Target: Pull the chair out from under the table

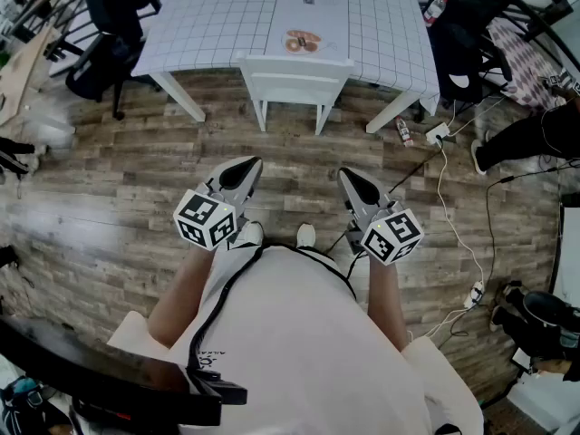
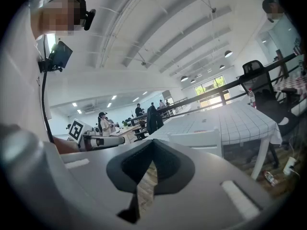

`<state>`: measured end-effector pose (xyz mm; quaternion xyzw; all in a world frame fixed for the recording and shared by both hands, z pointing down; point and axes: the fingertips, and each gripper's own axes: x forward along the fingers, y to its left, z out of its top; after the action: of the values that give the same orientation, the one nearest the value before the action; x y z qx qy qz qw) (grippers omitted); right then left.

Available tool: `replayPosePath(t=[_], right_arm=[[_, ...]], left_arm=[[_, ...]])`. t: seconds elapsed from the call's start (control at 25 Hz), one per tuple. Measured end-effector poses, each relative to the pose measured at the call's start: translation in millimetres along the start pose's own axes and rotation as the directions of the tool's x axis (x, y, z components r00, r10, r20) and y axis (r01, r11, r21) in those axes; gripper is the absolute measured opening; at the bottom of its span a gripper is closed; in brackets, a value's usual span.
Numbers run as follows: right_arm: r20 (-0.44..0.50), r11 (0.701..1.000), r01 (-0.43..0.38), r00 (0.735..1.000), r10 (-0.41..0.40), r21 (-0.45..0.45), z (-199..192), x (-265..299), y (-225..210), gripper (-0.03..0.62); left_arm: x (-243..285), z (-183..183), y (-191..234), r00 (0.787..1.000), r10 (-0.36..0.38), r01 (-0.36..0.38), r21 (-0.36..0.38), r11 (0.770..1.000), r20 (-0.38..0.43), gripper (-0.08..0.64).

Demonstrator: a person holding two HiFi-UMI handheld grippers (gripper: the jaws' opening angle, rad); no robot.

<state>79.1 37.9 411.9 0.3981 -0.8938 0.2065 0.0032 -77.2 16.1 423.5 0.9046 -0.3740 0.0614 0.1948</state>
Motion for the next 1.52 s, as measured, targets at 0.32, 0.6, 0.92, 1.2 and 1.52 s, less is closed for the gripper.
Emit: replayPosePath(t=[0.32, 0.6, 0.92, 1.2, 1.52], right_arm=[[-0.011, 1.0, 0.005, 1.0, -0.005, -0.001, -3, -2, 0, 0.005], [-0.014, 0.997, -0.076, 0.997, 0.076, 0.03, -6, -6, 4, 0.006], [-0.026, 0.991, -0.122, 0.992, 0.124, 0.055, -6, -14, -8, 0.006], [-0.02, 0.997, -0.081, 0.997, 0.081, 0.008, -7, -41, -40, 0.006], [-0.049, 0.99, -0.133, 0.99, 0.135, 0.044, -19, -68, -62, 0.006]], left_arm=[[0, -4, -2, 1.0, -0.005, 0.005, -0.001, 1.0, -0.012, 0.006], [3, -6, -9, 1.0, 0.008, -0.008, -0.002, 1.0, -0.016, 0.006], [17, -7, -23, 1.0, 0.027, -0.027, 0.003, 1.0, -0.013, 0.006], [27, -13, -39, 0.997, 0.08, -0.08, -0.001, 0.997, -0.012, 0.006], [36, -24, -70, 0.99, 0.137, -0.137, 0.012, 0.991, -0.013, 0.006]])
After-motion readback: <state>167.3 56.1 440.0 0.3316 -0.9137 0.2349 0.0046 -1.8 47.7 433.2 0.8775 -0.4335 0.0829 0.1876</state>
